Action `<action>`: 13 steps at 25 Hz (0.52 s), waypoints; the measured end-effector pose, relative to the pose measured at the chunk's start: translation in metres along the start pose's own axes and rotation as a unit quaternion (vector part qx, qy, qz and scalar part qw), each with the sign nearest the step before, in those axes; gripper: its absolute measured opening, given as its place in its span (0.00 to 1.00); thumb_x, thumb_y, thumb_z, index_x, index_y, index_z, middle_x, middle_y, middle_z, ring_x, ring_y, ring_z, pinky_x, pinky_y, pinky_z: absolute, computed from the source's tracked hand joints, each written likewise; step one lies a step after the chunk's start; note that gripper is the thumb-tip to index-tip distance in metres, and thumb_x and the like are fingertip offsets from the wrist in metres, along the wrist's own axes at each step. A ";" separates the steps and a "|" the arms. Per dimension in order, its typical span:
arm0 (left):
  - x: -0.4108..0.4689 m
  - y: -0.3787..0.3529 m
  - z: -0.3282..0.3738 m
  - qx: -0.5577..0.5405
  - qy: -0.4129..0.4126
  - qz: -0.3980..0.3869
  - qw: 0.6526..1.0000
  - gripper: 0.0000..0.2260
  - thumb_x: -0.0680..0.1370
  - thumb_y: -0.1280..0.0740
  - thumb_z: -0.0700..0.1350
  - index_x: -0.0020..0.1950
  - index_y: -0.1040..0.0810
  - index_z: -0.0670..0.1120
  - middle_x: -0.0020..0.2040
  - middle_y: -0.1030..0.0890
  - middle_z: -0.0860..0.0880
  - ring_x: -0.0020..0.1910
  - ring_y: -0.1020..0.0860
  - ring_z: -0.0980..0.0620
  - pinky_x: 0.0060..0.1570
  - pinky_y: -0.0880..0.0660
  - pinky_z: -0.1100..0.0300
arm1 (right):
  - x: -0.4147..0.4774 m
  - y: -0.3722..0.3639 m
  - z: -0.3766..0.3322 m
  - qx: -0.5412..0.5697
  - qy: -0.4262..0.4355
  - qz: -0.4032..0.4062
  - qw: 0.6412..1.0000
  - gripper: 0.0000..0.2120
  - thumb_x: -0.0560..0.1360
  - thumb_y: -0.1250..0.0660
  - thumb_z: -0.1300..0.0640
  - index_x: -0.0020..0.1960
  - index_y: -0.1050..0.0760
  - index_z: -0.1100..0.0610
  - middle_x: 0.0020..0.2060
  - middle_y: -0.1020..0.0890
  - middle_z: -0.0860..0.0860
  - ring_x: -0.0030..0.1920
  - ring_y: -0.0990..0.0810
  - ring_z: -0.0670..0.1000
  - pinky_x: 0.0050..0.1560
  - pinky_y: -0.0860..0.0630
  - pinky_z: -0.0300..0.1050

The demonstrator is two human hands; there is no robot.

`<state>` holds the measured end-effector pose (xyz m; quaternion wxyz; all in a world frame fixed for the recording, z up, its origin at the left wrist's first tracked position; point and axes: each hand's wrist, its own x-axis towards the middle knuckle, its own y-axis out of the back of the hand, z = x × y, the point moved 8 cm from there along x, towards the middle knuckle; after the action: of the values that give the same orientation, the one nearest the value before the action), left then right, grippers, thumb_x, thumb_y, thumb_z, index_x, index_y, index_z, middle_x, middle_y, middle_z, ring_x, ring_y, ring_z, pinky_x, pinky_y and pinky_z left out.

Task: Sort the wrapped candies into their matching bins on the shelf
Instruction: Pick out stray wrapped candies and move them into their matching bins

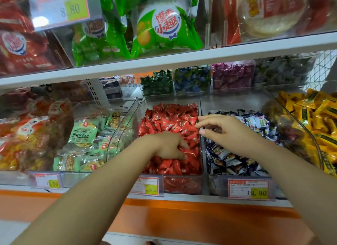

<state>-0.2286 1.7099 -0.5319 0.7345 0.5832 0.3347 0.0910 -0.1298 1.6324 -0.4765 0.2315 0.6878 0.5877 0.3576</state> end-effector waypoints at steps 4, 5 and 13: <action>-0.026 -0.015 -0.013 -0.072 -0.019 -0.071 0.995 0.13 0.77 0.35 0.50 0.61 0.22 0.55 0.61 0.23 0.55 0.60 0.26 0.53 0.65 0.32 0.53 | -0.001 -0.001 -0.001 0.004 -0.003 -0.003 1.000 0.11 0.77 0.37 0.53 0.58 0.22 0.48 0.66 0.29 0.43 0.55 0.25 0.40 0.58 0.31 0.35; -0.032 -0.016 -0.014 -0.084 -0.014 -0.084 0.993 0.12 0.77 0.34 0.50 0.61 0.22 0.55 0.60 0.22 0.56 0.59 0.26 0.55 0.65 0.32 0.54 | -0.001 -0.001 -0.001 0.003 -0.004 -0.003 1.000 0.11 0.77 0.37 0.53 0.58 0.22 0.48 0.66 0.29 0.43 0.55 0.25 0.41 0.57 0.31 0.35; -0.044 0.037 -0.037 -0.254 -0.007 0.017 0.967 0.11 0.77 0.33 0.45 0.57 0.22 0.58 0.60 0.23 0.59 0.60 0.26 0.59 0.67 0.37 0.61 | -0.001 0.000 0.000 0.007 -0.009 -0.001 1.000 0.10 0.77 0.37 0.53 0.57 0.22 0.47 0.66 0.29 0.42 0.54 0.27 0.38 0.57 0.33 0.34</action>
<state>-0.2748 1.7272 -0.4843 0.8595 0.3835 0.2853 0.1812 -0.1303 1.6318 -0.4767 0.2327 0.6919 0.5890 0.3467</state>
